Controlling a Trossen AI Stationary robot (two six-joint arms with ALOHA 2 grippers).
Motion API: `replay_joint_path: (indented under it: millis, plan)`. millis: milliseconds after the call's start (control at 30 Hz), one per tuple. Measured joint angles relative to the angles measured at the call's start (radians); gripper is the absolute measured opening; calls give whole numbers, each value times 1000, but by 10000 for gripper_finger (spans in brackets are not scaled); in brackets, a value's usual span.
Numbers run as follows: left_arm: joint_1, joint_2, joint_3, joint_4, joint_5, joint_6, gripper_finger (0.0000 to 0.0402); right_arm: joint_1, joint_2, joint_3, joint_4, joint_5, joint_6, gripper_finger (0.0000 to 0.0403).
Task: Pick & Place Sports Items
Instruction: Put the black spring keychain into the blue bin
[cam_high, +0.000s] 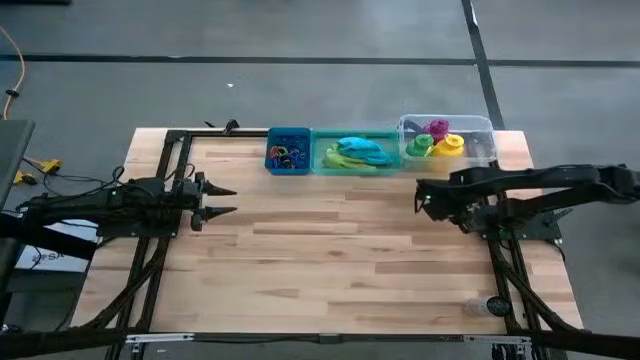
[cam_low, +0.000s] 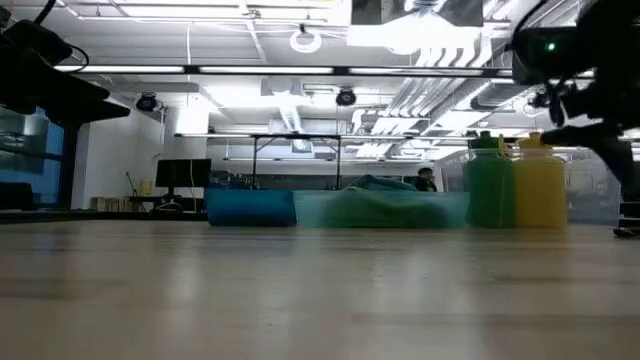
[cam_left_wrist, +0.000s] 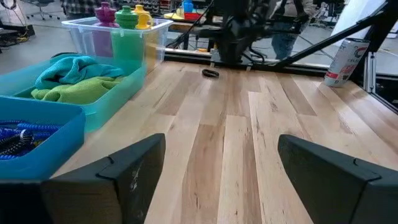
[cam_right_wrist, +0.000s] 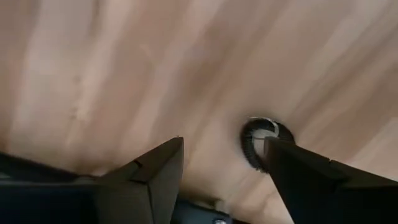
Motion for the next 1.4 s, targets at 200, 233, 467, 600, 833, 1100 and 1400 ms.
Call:
replay_joint_path:
  millis: [200, 233, 467, 600, 833, 1100, 1400]
  plan:
    - [0, 0, 0, 0, 0, 0, 254, -74, 28, -44, 45, 33, 0, 175]
    - [0, 0, 0, 0, 0, 0, 254, -85, 34, -50, 50, 33, 0, 175]
    - [0, 0, 0, 0, 0, 0, 254, -142, 80, -99, 104, 33, 0, 175]
    - [0, 0, 0, 0, 0, 0, 254, -148, 103, -137, 150, 33, 0, 175]
    - [0, 0, 0, 0, 0, 0, 254, -148, 147, -191, 209, 65, 5, 163]
    - [0, 0, 0, 0, 0, 0, 254, -148, 167, -201, 224, 130, 26, 41]
    - [0, 0, 0, 0, 0, 0, 254, -115, 170, -147, 189, 130, 50, 4]
